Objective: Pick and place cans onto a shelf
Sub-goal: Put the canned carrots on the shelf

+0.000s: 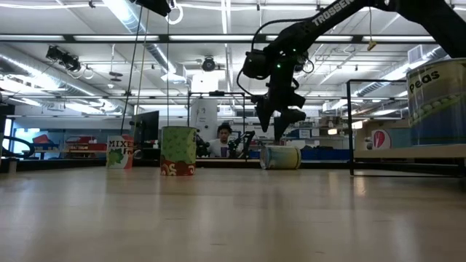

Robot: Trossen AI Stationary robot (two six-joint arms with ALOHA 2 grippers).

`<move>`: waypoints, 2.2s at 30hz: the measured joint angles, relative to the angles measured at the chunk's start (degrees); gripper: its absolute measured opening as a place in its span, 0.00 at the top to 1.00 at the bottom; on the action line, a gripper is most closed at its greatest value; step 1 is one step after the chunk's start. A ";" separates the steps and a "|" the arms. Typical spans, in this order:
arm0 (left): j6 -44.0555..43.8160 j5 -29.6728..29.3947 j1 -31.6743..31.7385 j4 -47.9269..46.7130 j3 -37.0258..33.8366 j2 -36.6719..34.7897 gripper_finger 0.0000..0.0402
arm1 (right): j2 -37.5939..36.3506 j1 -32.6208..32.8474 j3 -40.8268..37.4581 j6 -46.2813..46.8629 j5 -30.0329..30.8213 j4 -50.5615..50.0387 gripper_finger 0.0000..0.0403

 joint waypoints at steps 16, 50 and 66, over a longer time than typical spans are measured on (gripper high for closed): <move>0.12 -0.01 0.13 -0.31 0.00 -0.07 0.44 | 3.98 -2.68 -1.70 2.76 -6.05 4.18 0.05; -2.88 6.71 0.17 0.30 0.02 -4.88 0.44 | -9.91 -1.07 -1.79 -31.14 -21.07 4.78 0.19; -16.23 17.26 -8.41 5.05 0.00 -6.03 0.44 | -34.35 27.25 -1.79 -47.09 -40.20 -15.13 0.19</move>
